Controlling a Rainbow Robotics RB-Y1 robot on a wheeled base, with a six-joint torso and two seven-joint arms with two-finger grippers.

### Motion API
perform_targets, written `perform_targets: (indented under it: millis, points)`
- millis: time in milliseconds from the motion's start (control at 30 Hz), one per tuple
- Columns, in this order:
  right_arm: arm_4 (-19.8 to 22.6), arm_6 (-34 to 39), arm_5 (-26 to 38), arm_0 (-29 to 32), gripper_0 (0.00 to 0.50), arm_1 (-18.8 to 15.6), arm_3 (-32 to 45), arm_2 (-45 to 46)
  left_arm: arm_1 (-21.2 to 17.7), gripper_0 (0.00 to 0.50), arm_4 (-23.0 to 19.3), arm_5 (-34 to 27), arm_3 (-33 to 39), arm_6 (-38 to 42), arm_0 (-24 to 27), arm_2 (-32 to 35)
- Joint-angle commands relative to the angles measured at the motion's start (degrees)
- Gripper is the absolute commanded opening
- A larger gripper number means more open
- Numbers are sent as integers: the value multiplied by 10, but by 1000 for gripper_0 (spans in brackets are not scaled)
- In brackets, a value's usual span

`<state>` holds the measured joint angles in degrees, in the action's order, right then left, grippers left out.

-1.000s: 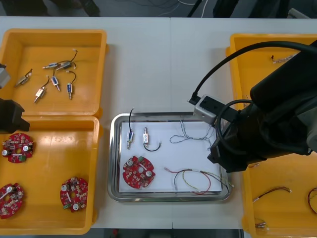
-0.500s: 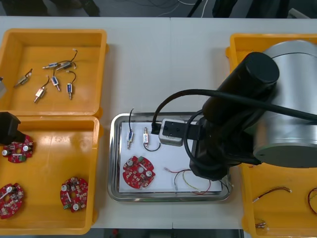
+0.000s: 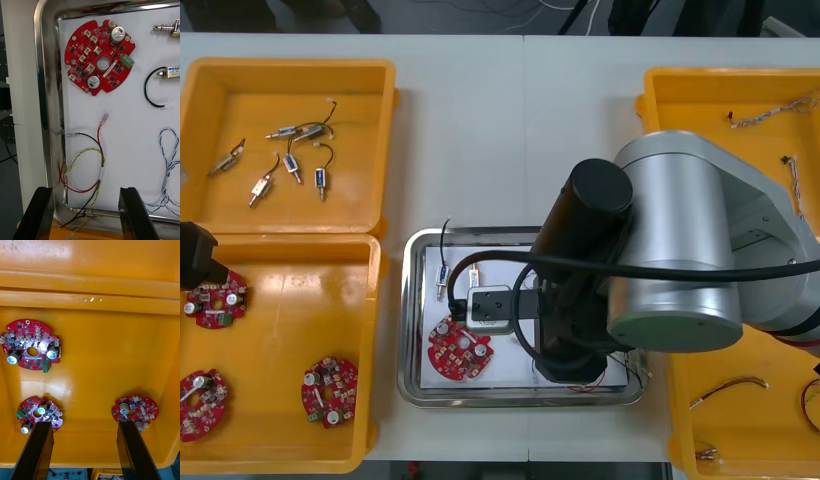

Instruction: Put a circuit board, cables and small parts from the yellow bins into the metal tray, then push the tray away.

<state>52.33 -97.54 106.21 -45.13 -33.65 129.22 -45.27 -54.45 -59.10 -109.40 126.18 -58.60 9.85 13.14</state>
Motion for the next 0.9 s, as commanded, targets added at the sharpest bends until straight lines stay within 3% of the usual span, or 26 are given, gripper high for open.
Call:
perform_targets:
  millis: [33,367,900]
  points:
    - [-39,-1,-7,-19,500,20,4,-51,-26,500,7,12,17,-50,-9,21]
    - [-120,24,-15,-13,500,35,0,-141,-26,500,9,30,17,-51,-9,22]
    - [-201,51,-49,69,500,46,0,-165,-26,500,10,33,17,-53,-9,22]
